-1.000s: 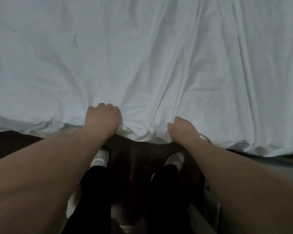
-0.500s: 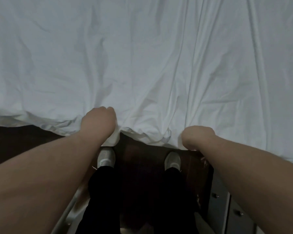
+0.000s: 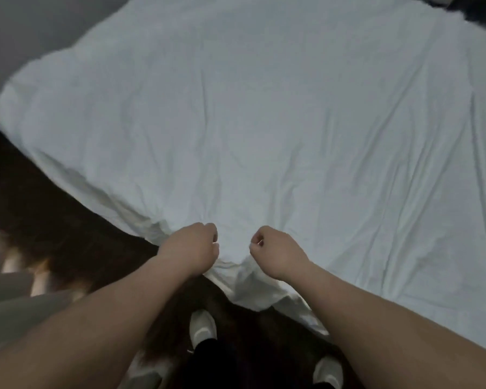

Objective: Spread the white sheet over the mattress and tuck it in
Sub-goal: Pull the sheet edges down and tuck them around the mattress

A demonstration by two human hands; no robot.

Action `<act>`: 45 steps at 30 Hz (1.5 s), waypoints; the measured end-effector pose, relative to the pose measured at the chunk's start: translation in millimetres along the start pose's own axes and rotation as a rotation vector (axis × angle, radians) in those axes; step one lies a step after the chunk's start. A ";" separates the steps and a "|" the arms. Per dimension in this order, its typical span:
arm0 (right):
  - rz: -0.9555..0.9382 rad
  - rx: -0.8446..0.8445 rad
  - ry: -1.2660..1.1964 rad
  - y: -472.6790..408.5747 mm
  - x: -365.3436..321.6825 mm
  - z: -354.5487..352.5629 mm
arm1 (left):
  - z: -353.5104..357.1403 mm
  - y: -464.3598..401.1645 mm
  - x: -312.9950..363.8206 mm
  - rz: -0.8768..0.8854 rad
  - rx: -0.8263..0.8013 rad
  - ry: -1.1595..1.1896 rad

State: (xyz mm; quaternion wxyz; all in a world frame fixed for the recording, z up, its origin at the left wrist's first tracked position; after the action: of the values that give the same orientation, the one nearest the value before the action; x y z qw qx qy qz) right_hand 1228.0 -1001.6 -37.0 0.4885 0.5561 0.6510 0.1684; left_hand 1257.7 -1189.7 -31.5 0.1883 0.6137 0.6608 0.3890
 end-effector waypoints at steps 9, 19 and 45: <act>-0.067 0.067 0.027 7.4 -228.0 -43.0 | -144.5 114.4 -174.8 -0.106 0.033 0.208; -0.249 0.035 0.024 -19.9 -441.5 -75.5 | -291.9 191.0 -318.9 -0.201 0.169 0.315; -0.022 0.268 -0.339 -262.7 -790.6 -123.4 | -607.7 36.0 -658.0 0.020 0.003 0.018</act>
State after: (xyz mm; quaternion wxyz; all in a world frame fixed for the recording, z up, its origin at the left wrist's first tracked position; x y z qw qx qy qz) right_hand 903.7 -1749.4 174.9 0.5146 0.6292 0.5822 -0.0210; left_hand 956.1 -1993.7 225.7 0.1776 0.6171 0.6569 0.3952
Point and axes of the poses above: each hand's wrist, its own y-axis away from the middle knuckle, its own z-axis out of the palm, x = y × z, the point moved 5 cm from there along -y, towards the middle knuckle, and after that the axes turned 12 degrees about -x, right-handed, at the moved point
